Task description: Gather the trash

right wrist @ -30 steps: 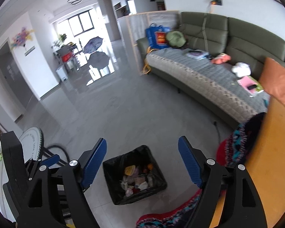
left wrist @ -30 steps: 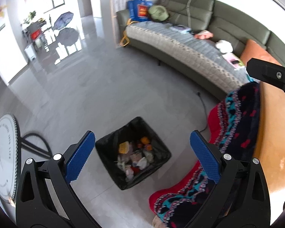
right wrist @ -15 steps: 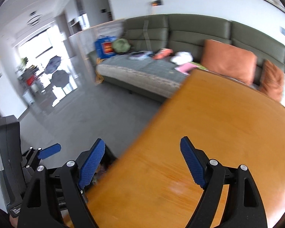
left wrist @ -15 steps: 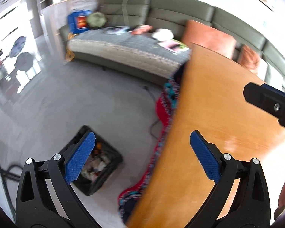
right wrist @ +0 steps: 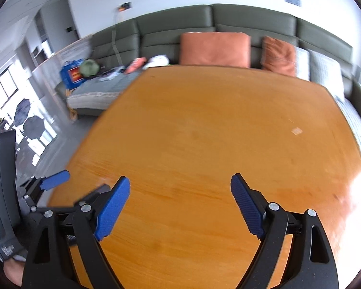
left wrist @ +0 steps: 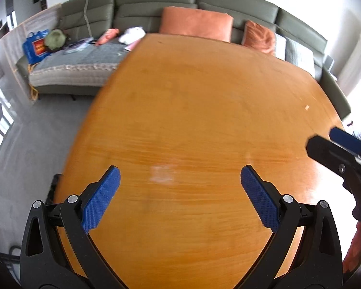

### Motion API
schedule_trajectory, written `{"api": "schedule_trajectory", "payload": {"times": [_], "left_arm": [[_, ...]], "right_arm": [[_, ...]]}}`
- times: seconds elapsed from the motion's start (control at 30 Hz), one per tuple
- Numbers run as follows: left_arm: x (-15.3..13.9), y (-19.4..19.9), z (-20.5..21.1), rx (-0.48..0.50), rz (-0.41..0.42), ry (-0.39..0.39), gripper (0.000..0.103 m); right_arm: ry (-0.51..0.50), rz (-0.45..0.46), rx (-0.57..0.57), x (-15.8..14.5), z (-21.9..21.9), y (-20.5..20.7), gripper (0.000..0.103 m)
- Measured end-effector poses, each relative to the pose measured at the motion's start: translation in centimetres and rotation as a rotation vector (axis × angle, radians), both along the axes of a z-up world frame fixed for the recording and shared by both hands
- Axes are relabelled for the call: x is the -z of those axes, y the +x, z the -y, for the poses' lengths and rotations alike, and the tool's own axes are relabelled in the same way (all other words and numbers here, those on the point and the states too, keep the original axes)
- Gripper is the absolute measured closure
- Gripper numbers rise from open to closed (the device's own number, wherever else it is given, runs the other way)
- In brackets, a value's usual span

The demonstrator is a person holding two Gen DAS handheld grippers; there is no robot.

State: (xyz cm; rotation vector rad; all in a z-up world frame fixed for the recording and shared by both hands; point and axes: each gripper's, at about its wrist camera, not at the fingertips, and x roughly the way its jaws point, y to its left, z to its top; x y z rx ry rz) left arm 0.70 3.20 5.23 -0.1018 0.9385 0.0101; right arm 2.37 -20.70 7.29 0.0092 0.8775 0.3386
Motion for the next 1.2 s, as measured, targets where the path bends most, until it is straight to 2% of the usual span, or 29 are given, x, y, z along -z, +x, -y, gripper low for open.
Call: {"api": "schedule_trajectory", "payload": {"times": [0.17, 0.43, 0.6, 0.87, 1.03, 1.1, 1.2], "left_arm": [[1.5, 0.5, 3.2, 0.044, -0.024, 0.004, 0.006], [3.8, 0.5, 7.1, 0.118, -0.057, 0.062, 0.006], [4.8, 0.5, 7.7, 0.128, -0.049, 0.089, 0.006], [5.5, 0.5, 7.5, 0.114, -0.018, 0.092, 0.006], [5.6, 0.5, 7.5, 0.109, -0.008, 0.094, 0.006], [5.6, 0.5, 7.4, 0.110, -0.008, 0.093, 0.006], [5.6, 0.5, 7.4, 0.109, -0.009, 0.094, 0.006]], "right_arm": [[-0.007, -0.062, 0.104, 3.6, 5.7, -0.6, 0.015], [-0.032, -0.070, 0.192, 6.8, 9.2, -0.9, 0.015], [-0.061, -0.072, 0.204, 8.1, 9.5, -1.1, 0.015], [-0.094, -0.059, 0.217, 8.8, 8.9, -1.1, 0.015], [-0.125, -0.042, 0.239, 9.2, 8.8, -1.1, 0.009], [-0.138, -0.039, 0.245, 9.5, 8.8, -1.1, 0.003], [-0.137, -0.040, 0.259, 9.6, 9.0, -1.0, 0.003]]}}
